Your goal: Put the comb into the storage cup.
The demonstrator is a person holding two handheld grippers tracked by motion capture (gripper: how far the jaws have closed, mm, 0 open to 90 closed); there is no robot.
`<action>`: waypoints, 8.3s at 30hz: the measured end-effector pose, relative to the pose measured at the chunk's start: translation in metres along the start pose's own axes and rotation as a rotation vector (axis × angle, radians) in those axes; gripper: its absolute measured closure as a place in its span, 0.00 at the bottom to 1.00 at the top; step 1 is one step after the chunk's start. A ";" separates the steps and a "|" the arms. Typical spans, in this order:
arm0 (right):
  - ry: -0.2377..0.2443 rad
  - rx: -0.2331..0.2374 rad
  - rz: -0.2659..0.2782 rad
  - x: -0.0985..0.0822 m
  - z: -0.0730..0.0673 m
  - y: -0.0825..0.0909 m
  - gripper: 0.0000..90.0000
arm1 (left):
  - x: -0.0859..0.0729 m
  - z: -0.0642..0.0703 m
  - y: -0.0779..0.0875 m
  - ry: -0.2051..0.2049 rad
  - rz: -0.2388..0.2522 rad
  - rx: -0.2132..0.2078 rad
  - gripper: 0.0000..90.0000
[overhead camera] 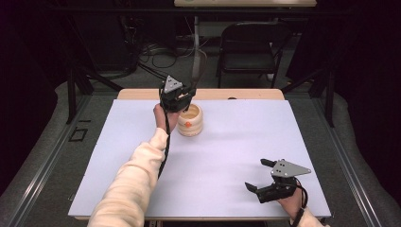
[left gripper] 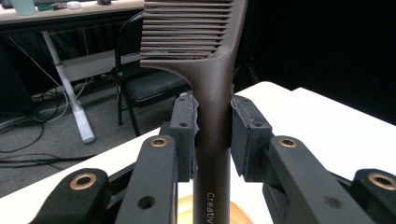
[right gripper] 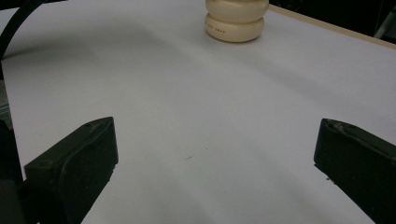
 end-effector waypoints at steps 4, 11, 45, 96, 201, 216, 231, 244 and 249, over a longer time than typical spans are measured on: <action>-0.002 0.001 -0.001 0.000 0.000 0.000 0.00 | -0.002 -0.001 -0.001 0.011 0.004 0.000 0.80; -0.001 0.001 0.000 0.000 0.000 0.000 0.00 | -0.003 -0.002 -0.002 0.018 0.006 -0.003 0.80; -0.001 0.001 -0.001 0.000 0.000 0.000 0.00 | -0.016 -0.002 -0.006 0.035 0.002 -0.034 0.80; -0.005 0.000 -0.007 0.000 0.000 0.000 0.00 | -0.030 -0.002 -0.011 0.001 -0.057 -0.083 0.80; -0.002 -0.001 -0.007 0.000 0.000 0.000 0.00 | -0.053 -0.002 -0.018 -0.032 -0.184 -0.105 0.80; -0.005 -0.001 -0.009 0.000 0.000 0.000 0.00 | -0.054 -0.002 -0.019 -0.028 -0.230 -0.122 0.80; -0.003 -0.002 -0.007 0.000 0.000 0.000 0.00 | -0.048 -0.004 -0.009 -0.034 -0.228 -0.133 0.68; -0.003 -0.002 -0.007 0.000 0.000 0.000 0.00 | -0.043 -0.009 0.008 -0.009 -0.229 -0.140 0.44; -0.002 -0.002 -0.007 0.000 0.000 0.000 0.00 | -0.040 -0.010 0.015 -0.024 -0.256 -0.140 0.33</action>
Point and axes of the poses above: each handheld gripper's, and its own axes: y roughly backward along the jaws, x roughly out of its top, z roughly to its right, the point moved 1 cm from there along -y, roughly forward along the jaws, and after that the axes turned 8 degrees about -y, right-handed, at the moved point
